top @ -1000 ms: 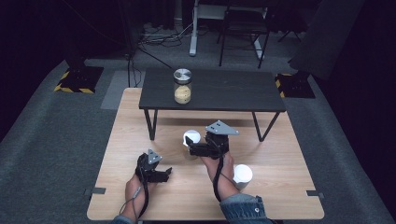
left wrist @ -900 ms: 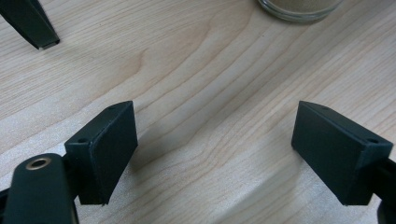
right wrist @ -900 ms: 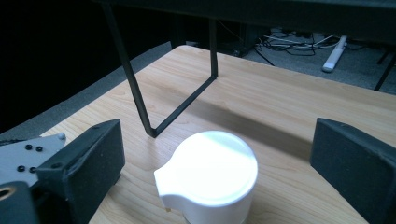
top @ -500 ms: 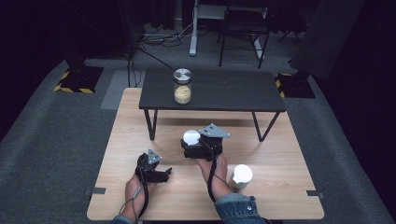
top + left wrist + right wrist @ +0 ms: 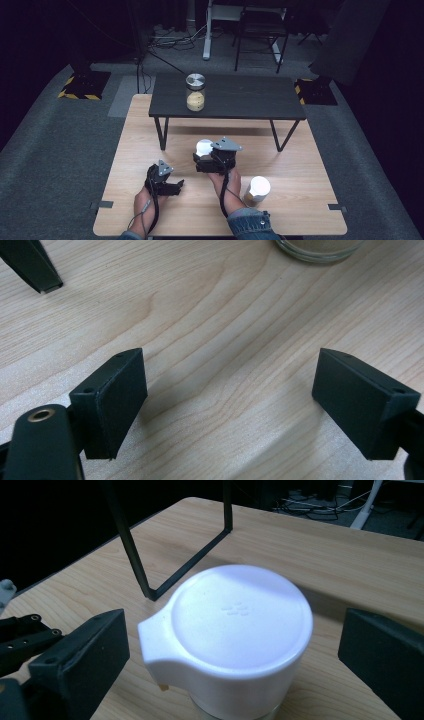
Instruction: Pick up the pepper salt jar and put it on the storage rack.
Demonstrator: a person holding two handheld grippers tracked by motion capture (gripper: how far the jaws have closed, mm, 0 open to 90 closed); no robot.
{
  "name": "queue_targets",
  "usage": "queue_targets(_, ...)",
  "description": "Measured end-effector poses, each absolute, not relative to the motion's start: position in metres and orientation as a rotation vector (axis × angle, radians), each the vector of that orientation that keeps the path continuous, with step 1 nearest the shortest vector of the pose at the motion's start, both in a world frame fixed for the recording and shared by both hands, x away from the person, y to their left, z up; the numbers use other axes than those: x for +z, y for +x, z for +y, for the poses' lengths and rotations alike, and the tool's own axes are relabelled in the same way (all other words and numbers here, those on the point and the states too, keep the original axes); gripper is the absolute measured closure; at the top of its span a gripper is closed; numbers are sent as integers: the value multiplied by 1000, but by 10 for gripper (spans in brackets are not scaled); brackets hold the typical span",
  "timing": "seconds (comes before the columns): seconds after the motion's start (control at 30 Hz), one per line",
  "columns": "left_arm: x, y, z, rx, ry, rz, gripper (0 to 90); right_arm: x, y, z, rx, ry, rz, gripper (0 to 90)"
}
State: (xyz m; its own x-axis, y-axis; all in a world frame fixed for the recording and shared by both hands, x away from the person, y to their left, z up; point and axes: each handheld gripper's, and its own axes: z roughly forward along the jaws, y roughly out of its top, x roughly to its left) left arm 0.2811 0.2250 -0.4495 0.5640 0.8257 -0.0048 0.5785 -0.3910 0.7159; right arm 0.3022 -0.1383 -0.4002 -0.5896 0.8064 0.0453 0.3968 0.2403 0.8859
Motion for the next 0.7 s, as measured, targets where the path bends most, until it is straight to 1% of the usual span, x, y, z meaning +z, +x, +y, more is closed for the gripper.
queue_targets(0.7,-449,282,226,462,2120,1111,145,-430,313,-126,1244,1119,2147,17)
